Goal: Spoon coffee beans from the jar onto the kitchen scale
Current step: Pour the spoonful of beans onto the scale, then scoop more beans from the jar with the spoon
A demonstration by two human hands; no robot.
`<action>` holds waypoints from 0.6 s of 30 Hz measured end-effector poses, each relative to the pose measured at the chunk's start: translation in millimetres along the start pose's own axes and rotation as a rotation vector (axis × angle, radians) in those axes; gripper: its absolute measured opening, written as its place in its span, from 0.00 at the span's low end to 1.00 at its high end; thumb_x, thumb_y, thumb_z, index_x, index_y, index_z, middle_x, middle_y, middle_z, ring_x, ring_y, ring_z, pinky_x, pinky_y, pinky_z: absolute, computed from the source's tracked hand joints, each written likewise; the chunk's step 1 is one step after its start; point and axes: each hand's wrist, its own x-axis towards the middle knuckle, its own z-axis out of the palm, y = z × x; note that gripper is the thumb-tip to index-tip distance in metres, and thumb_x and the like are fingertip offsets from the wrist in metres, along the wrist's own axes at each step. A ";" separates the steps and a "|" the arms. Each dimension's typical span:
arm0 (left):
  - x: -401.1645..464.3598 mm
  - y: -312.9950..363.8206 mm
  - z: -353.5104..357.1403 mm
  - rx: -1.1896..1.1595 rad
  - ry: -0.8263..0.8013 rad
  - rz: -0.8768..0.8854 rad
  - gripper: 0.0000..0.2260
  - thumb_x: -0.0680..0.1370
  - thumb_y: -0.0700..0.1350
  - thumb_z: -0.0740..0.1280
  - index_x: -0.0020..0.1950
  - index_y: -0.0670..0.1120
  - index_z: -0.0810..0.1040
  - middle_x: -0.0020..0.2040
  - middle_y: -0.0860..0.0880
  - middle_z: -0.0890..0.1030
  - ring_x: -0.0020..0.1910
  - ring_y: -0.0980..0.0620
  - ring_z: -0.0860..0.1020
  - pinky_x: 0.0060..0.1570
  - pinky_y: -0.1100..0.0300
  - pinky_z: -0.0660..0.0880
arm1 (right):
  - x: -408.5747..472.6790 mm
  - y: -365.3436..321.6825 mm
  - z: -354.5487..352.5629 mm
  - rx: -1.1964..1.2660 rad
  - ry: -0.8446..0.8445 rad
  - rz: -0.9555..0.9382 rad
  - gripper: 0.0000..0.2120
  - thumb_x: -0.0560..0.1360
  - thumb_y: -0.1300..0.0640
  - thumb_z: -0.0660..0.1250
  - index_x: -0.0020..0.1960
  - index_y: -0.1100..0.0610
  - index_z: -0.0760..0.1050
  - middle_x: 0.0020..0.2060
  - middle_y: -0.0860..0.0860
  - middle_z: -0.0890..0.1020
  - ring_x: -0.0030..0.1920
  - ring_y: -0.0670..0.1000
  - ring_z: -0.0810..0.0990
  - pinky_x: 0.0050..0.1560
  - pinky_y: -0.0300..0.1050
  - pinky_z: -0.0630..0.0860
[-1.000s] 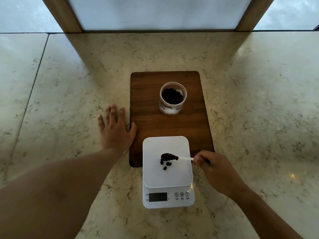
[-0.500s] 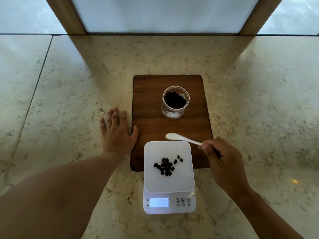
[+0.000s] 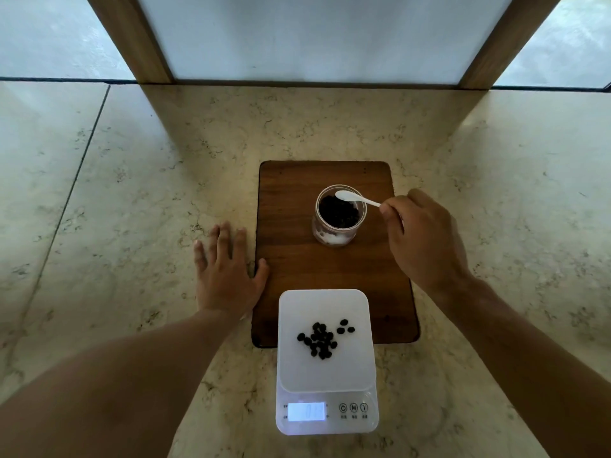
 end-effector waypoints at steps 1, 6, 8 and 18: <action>0.6 0.1 -0.7 0.002 -0.004 0.000 0.35 0.77 0.64 0.50 0.79 0.47 0.57 0.81 0.40 0.55 0.81 0.41 0.48 0.78 0.39 0.46 | 2.7 -0.7 1.7 -0.032 -0.011 -0.012 0.12 0.81 0.55 0.60 0.47 0.60 0.79 0.38 0.52 0.76 0.30 0.51 0.70 0.30 0.42 0.67; -0.3 1.1 -3.0 -0.002 -0.011 -0.001 0.36 0.76 0.65 0.49 0.79 0.46 0.57 0.81 0.40 0.55 0.81 0.41 0.47 0.78 0.39 0.45 | 11.6 -1.5 8.6 -0.178 -0.061 -0.028 0.08 0.79 0.57 0.63 0.46 0.59 0.78 0.38 0.53 0.76 0.29 0.49 0.67 0.29 0.41 0.64; -1.4 1.0 -3.4 0.000 -0.012 0.003 0.36 0.76 0.64 0.49 0.79 0.46 0.57 0.81 0.40 0.55 0.81 0.41 0.48 0.78 0.39 0.45 | 12.6 -1.1 10.2 -0.202 -0.093 -0.018 0.05 0.78 0.58 0.65 0.46 0.58 0.78 0.39 0.53 0.77 0.30 0.49 0.67 0.29 0.42 0.66; 0.2 1.0 -3.6 -0.011 -0.015 0.001 0.35 0.76 0.64 0.51 0.79 0.46 0.57 0.81 0.40 0.55 0.81 0.41 0.48 0.78 0.39 0.45 | 22.8 -5.2 17.7 -0.132 -0.199 0.064 0.11 0.80 0.55 0.60 0.44 0.59 0.78 0.37 0.53 0.77 0.33 0.51 0.73 0.34 0.43 0.65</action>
